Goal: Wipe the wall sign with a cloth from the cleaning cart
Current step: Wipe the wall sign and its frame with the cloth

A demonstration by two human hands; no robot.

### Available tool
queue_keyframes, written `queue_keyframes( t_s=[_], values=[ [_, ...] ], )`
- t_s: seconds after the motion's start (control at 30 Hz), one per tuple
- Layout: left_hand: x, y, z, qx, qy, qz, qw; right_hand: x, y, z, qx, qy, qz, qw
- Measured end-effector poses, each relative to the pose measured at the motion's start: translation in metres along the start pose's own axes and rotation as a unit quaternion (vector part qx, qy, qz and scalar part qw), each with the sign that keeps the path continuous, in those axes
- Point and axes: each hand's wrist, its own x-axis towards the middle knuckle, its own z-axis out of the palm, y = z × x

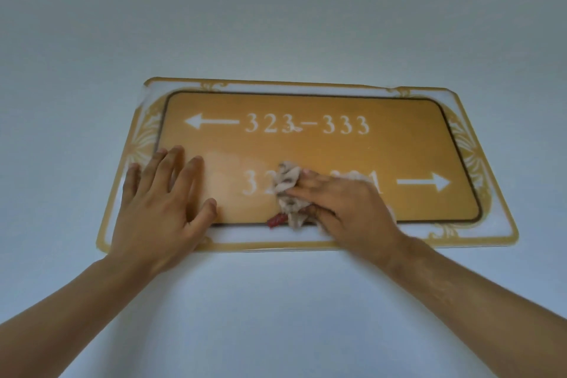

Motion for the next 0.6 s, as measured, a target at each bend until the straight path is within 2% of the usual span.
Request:
queue_keyframes(
  t_s=[0.23,0.3,0.33,0.4,0.47,0.53,0.6],
  values=[
    [-0.011,0.002,-0.008,0.004,-0.025,0.001,1.000,-0.055,-0.057,-0.001,0.116,-0.033,-0.031,0.992],
    [-0.014,-0.004,-0.014,0.016,-0.035,0.011,0.999,-0.069,-0.067,-0.005,0.195,-0.033,0.006,0.980],
    [-0.014,-0.009,-0.017,0.025,-0.037,0.017,0.999,-0.075,-0.071,-0.007,0.236,-0.017,0.058,0.970],
    [-0.010,-0.018,-0.023,0.033,-0.035,0.020,0.999,-0.071,-0.069,-0.015,0.300,0.052,0.187,0.934],
    [-0.003,-0.028,-0.031,0.035,-0.029,0.016,0.999,-0.048,-0.053,-0.023,0.297,0.150,0.267,0.904],
    [0.004,-0.038,-0.035,0.040,-0.025,0.006,0.999,-0.013,-0.031,-0.030,0.250,0.239,0.285,0.894],
    [0.009,-0.049,-0.037,0.040,-0.020,-0.007,0.999,0.023,-0.008,-0.035,0.192,0.289,0.280,0.895]
  ],
)
